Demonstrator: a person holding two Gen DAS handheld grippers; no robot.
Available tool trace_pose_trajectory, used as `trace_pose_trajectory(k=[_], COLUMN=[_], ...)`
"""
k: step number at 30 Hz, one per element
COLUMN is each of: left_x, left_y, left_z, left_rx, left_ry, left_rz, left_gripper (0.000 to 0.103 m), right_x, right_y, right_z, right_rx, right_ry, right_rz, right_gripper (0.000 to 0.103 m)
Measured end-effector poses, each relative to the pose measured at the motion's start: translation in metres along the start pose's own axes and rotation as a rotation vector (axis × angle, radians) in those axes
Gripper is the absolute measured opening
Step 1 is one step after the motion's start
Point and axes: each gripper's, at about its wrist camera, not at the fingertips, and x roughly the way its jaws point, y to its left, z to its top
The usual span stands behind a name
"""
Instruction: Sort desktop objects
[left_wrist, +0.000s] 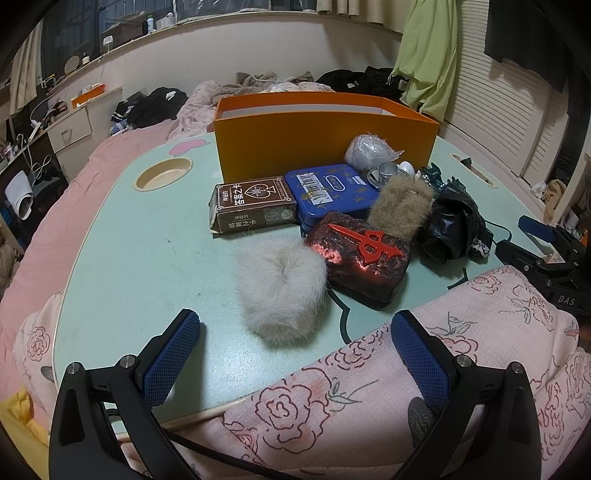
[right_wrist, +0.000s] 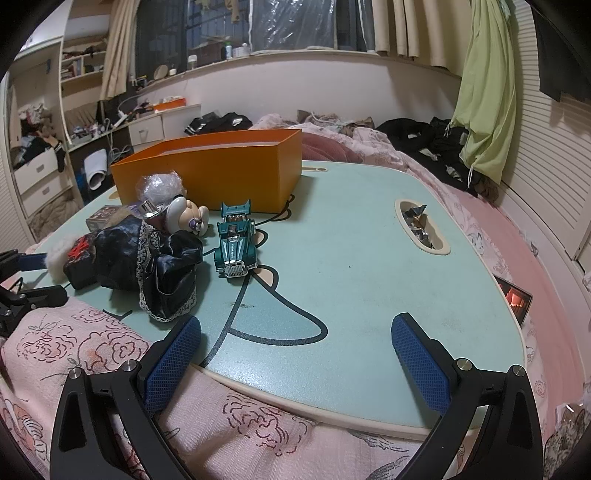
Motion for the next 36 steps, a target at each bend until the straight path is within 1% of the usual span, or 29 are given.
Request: trace_pose_trajectory(k=[6, 9, 12, 14, 15, 16, 18, 20, 22, 23, 25, 26, 27, 30, 33, 36], left_x=[0.0, -0.005, -0.015, -0.018, -0.019, -0.021, -0.024, -0.021, -0.011, -0.007, 0.003, 0.003, 0.003, -0.001, -0.005, -0.009], left_y=[0.001, 0.003, 0.007, 0.009, 0.011, 0.014, 0.017, 0.021, 0.022, 0.022, 0.02, 0.018, 0.016, 0.016, 0.02, 0.019], left_z=[0.001, 0.0, 0.001, 0.004, 0.007, 0.01, 0.015, 0.018, 0.017, 0.015, 0.013, 0.012, 0.011, 0.008, 0.001, -0.007], left_rx=[-0.001, -0.011, -0.012, -0.01, -0.006, 0.001, 0.007, 0.012, 0.017, 0.018, 0.024, 0.036, 0.05, 0.042, 0.004, -0.005], left_ry=[-0.003, -0.028, -0.074, -0.08, -0.087, -0.098, -0.112, -0.098, -0.067, -0.056, -0.036, -0.052, -0.063, -0.081, -0.109, -0.135], left_rz=[-0.002, -0.004, -0.045, -0.057, -0.049, -0.025, 0.0, 0.006, -0.009, -0.014, -0.028, -0.023, -0.034, -0.022, -0.027, -0.016], left_gripper=[0.103, 0.103, 0.103, 0.101, 0.096, 0.09, 0.086, 0.082, 0.069, 0.065, 0.049, 0.044, 0.036, 0.036, 0.036, 0.036], right_x=[0.0, 0.0, 0.0, 0.0, 0.0, 0.0, 0.0, 0.0, 0.0, 0.0, 0.0, 0.0, 0.0, -0.002, -0.01, -0.025], right_y=[0.0, 0.0, 0.0, 0.0, 0.0, 0.0, 0.0, 0.0, 0.0, 0.0, 0.0, 0.0, 0.0, -0.002, -0.002, 0.014], right_z=[0.0, 0.0, 0.0, 0.0, 0.0, 0.0, 0.0, 0.0, 0.0, 0.0, 0.0, 0.0, 0.0, 0.001, 0.002, 0.011], right_rx=[0.0, 0.001, 0.0, 0.001, 0.0, 0.001, 0.001, 0.0, 0.001, 0.001, 0.0, 0.0, 0.0, 0.008, 0.015, -0.055], right_ry=[0.0, 0.0, 0.0, 0.0, -0.001, -0.001, -0.001, -0.001, -0.001, -0.001, -0.001, -0.001, -0.002, -0.014, -0.046, -0.099], right_rz=[0.0, 0.001, 0.0, 0.0, 0.0, 0.0, 0.0, 0.0, 0.0, 0.0, 0.0, 0.0, 0.001, 0.009, 0.049, 0.098], right_gripper=[0.103, 0.103, 0.103, 0.103, 0.103, 0.103, 0.103, 0.103, 0.103, 0.103, 0.103, 0.103, 0.103, 0.103, 0.103, 0.103])
